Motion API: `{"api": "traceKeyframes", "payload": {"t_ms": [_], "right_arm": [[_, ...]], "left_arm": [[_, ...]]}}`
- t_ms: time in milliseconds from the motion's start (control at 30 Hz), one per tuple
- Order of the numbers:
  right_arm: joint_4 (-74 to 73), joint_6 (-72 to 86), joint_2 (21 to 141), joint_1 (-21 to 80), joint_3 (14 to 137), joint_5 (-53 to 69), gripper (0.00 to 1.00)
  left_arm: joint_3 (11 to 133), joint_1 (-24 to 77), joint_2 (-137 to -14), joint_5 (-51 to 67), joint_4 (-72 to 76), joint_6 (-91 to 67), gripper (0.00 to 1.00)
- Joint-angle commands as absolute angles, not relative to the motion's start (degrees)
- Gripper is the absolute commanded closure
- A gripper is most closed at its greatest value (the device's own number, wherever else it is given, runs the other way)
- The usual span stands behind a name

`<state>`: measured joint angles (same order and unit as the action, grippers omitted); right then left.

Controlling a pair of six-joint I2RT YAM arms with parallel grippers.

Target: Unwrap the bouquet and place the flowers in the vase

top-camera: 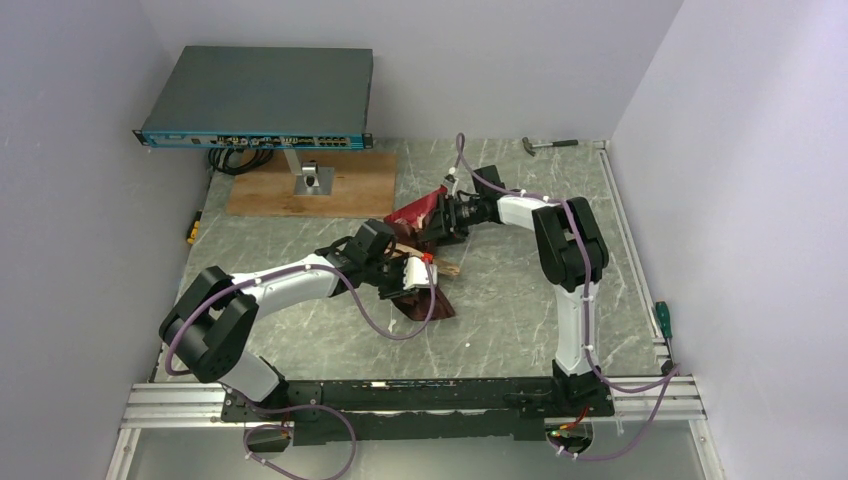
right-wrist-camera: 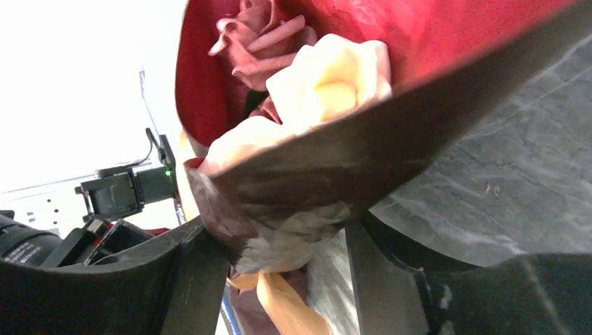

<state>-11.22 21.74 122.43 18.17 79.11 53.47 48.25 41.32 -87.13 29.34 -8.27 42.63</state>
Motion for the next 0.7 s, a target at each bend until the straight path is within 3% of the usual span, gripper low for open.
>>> {"api": "traceKeyframes", "payload": {"t_ms": [0,133,300,667], "right_arm": [[-6.4,25.1,124.4,18.5,79.4,52.2,0.48],[-7.0,23.5,123.4,19.0,78.6,50.8,0.76],[-7.8,22.6,121.0,20.2,77.8,47.6,0.99],[-9.8,22.5,118.3,21.6,76.5,45.5,1.00]], "left_arm": [[50.9,40.5,-85.2,31.8,-9.6,42.1,0.64],[59.0,36.2,-85.2,33.7,-17.3,39.5,0.55],[73.7,29.8,-90.3,40.1,-30.3,41.6,0.43],[77.1,31.3,-98.3,41.6,-25.3,54.6,0.42]]}}
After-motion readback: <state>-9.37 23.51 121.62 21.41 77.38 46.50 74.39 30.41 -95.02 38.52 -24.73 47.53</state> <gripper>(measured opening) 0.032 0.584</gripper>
